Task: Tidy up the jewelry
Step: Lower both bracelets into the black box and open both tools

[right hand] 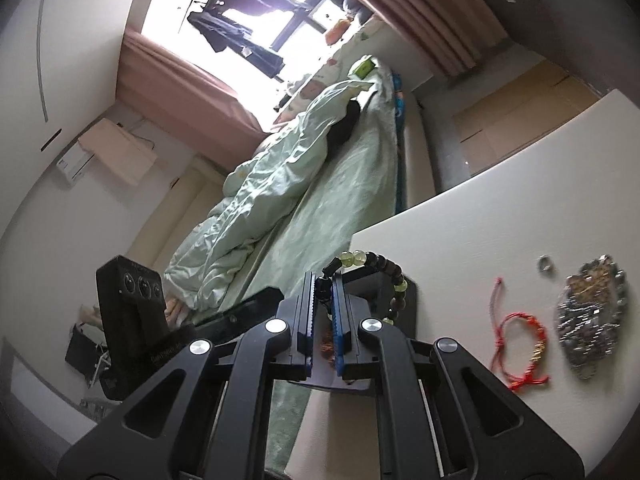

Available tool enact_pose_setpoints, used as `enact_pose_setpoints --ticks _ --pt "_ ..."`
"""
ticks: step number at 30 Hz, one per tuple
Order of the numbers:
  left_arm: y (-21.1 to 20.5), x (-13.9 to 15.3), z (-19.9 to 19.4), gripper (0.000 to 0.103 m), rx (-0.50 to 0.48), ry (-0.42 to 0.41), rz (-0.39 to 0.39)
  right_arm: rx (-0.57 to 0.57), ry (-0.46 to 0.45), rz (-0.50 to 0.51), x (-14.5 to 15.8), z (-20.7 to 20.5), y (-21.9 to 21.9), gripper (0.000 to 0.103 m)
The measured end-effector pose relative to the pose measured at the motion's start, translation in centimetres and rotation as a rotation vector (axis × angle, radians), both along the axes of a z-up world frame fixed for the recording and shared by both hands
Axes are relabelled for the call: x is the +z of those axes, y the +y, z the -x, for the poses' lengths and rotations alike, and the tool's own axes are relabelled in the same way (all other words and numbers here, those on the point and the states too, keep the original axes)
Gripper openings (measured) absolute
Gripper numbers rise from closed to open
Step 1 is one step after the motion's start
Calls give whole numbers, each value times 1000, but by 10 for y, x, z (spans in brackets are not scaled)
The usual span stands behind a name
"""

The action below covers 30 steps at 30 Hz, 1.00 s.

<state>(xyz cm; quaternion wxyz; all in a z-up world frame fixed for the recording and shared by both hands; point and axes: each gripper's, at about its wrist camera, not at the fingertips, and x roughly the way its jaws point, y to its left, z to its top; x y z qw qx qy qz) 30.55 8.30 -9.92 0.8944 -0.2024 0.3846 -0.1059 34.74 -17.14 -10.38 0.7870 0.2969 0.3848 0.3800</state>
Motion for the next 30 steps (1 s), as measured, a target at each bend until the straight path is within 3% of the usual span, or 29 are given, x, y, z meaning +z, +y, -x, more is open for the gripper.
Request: enact_pose_setpoints --ticks 9,12,13,14,15,17,21,30 --pt "30 10 9 80 89 -45 -5 68 -6 3 -1 5 47 9" --pt "37 8 8 85 113 -45 12 94 39 75 -9 1 65 10" --pt "39 7 8 86 120 -43 16 93 47 95 -11 -1 68 14" --pt "40 7 8 87 124 -42 19 80 49 114 -12 -2 67 30" --pt "41 7 8 89 127 -43 22 63 45 122 -12 0 66 54" --pt "40 7 8 90 124 -45 22 19 19 122 -8 2 58 81" --pt "32 6 5 93 108 -47 10 -8 -18 116 -2 6 44 82" --pt "11 4 3 95 81 -34 -17 -89 -16 231 -3 10 7 85"
